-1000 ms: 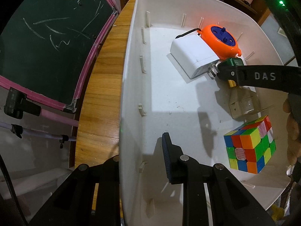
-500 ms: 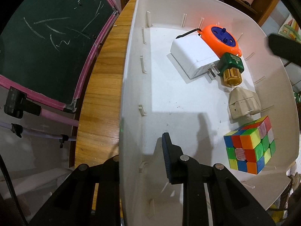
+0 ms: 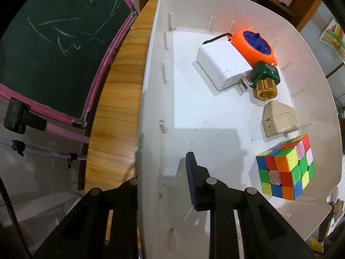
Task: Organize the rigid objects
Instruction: 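Move the right tool to the black plug adapter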
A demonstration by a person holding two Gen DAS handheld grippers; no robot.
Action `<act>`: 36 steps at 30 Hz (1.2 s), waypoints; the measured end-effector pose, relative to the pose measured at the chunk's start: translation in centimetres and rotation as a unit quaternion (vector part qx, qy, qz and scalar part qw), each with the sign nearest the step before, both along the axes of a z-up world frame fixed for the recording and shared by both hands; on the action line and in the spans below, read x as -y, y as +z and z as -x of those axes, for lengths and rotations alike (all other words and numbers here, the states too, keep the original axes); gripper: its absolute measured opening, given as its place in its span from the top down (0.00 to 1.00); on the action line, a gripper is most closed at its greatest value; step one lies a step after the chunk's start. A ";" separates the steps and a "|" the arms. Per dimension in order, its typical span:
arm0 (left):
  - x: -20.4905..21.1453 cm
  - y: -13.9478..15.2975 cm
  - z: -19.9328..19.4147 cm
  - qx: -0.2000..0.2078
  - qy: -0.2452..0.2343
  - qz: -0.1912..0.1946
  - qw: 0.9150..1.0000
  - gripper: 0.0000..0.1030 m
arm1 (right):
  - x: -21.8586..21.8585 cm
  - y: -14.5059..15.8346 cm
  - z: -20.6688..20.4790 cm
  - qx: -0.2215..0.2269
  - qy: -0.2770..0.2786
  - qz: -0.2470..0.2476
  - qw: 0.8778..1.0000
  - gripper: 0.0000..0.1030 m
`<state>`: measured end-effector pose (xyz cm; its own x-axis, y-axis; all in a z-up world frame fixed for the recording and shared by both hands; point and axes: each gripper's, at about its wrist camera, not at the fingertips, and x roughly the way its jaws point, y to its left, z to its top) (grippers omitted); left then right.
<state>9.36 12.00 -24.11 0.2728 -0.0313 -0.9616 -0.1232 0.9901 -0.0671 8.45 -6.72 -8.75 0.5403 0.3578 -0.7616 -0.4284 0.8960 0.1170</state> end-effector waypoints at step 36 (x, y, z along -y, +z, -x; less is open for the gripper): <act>0.4 -0.4 -0.5 -0.012 -0.006 -0.012 1.000 0.74 | 17.5 -11.2 -7.4 -0.106 -0.253 0.006 0.962 0.33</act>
<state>9.83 11.57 -24.55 0.2496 -0.0116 -0.9683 -0.1123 0.9928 -0.0409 15.87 -24.24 -19.93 0.4756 0.0805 -0.8759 0.0948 0.9853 0.1420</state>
